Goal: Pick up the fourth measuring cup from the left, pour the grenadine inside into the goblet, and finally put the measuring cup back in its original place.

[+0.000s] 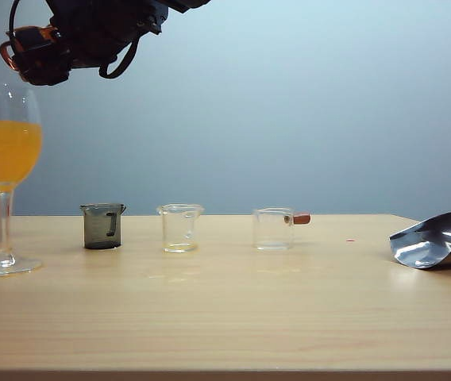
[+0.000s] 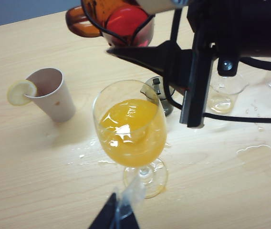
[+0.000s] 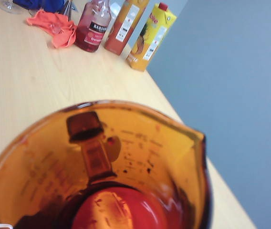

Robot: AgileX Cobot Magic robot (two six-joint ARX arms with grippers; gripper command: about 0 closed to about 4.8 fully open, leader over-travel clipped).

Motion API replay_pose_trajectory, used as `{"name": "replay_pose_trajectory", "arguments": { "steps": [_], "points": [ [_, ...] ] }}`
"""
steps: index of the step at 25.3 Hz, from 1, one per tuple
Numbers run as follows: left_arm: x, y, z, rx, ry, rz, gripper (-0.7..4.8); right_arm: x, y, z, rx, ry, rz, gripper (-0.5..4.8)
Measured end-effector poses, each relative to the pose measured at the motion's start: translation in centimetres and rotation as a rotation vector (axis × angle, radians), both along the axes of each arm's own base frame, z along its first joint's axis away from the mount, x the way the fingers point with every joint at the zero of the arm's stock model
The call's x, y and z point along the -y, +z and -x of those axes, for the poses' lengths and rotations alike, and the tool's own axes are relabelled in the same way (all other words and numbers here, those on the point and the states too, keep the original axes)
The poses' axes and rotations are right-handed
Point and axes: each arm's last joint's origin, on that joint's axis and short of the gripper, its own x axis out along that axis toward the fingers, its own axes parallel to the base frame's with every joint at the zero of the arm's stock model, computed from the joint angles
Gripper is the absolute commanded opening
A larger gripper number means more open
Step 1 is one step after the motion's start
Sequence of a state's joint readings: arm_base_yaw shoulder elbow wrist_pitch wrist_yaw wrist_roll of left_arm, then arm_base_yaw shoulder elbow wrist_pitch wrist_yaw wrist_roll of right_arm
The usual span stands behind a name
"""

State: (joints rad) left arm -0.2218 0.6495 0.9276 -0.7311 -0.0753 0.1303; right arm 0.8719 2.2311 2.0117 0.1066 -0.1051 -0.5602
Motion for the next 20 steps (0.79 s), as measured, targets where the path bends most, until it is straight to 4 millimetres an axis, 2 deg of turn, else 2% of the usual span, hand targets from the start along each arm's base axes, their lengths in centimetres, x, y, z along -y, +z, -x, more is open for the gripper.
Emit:
{"name": "replay_pose_trajectory", "arguments": {
  "steps": [5,20],
  "points": [
    [0.04,-0.04,0.03,-0.004,0.008,-0.008,-0.05,-0.05,0.54,-0.01,0.074,0.005,-0.017,1.98],
    [0.01,-0.5,0.49,-0.054,0.011,-0.025,-0.03,-0.11,0.7,0.05,0.112,0.009,-0.009,1.98]
  ]
}}
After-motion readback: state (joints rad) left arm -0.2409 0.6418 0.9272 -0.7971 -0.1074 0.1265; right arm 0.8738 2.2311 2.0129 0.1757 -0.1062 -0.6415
